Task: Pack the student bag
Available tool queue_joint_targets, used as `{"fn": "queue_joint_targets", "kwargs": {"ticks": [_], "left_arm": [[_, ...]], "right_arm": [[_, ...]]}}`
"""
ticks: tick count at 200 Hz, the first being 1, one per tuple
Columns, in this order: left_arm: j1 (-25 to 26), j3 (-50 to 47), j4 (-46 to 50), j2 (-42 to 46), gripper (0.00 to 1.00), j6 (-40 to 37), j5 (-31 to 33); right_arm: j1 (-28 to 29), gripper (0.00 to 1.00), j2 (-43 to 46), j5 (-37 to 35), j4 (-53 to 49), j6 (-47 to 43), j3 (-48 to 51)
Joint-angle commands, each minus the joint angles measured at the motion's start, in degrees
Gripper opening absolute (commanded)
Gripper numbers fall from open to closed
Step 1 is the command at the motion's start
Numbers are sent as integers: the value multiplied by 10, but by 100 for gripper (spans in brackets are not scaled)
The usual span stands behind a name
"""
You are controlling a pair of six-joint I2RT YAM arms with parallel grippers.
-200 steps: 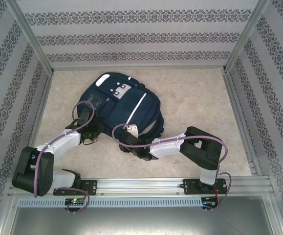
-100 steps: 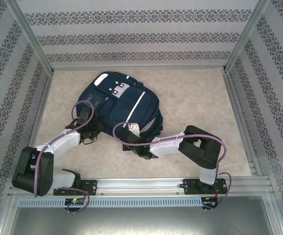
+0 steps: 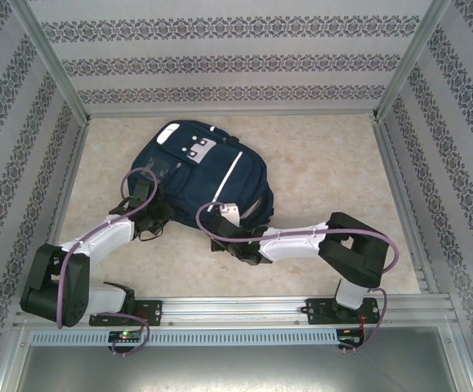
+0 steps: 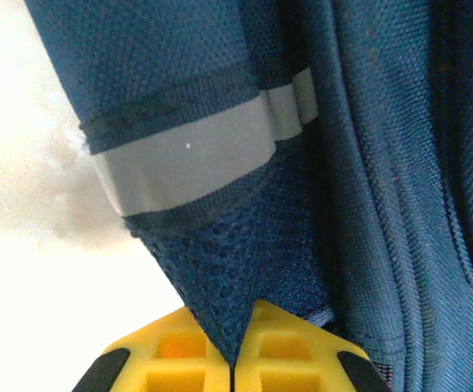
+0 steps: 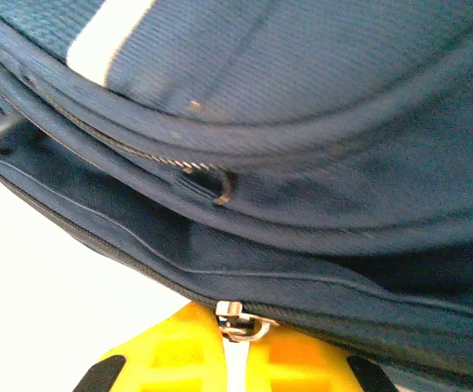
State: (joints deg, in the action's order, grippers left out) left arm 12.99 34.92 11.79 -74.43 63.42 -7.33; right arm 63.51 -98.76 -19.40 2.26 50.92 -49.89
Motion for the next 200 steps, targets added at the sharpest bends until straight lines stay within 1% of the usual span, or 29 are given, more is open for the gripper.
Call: {"fn": "queue_joint_targets", "kwargs": {"ticks": [1, 51, 73, 103, 134, 149, 162, 173, 177, 185, 194, 200], "left_arm": [[-14, 22, 46, 4, 0, -18, 41], [-47, 25, 57, 5, 0, -32, 36], [-58, 32, 64, 1, 0, -41, 36], [-85, 42, 75, -3, 0, -59, 41], [-128, 57, 76, -17, 0, -81, 38], [-141, 74, 73, -33, 0, -98, 30], [-142, 94, 81, -44, 0, -109, 23], [-141, 107, 88, -47, 0, -110, 3], [-141, 109, 89, -46, 3, -109, -4], [-140, 108, 90, -39, 14, -103, -19], [-140, 101, 92, -25, 37, -93, -34], [-138, 95, 92, -15, 43, -88, -47]], "right_arm": [[-15, 0, 31, -52, -96, 12, 31], [-56, 0, 123, -87, -150, 4, 111], [-88, 0, 160, -86, -159, -27, 130], [-138, 0, 183, -80, -173, -86, 129], [-188, 0, 194, -40, -162, -140, 129], [-189, 0, 193, -15, -159, -170, 117], [-183, 0, 186, 16, -155, -187, 104], [-172, 0, 181, 42, -148, -198, 93], [-167, 0, 179, 46, -148, -199, 89], [-158, 0, 175, 47, -151, -198, 80], [-152, 0, 169, 49, -153, -195, 72], [-151, 0, 166, 53, -153, -192, 70]]}}
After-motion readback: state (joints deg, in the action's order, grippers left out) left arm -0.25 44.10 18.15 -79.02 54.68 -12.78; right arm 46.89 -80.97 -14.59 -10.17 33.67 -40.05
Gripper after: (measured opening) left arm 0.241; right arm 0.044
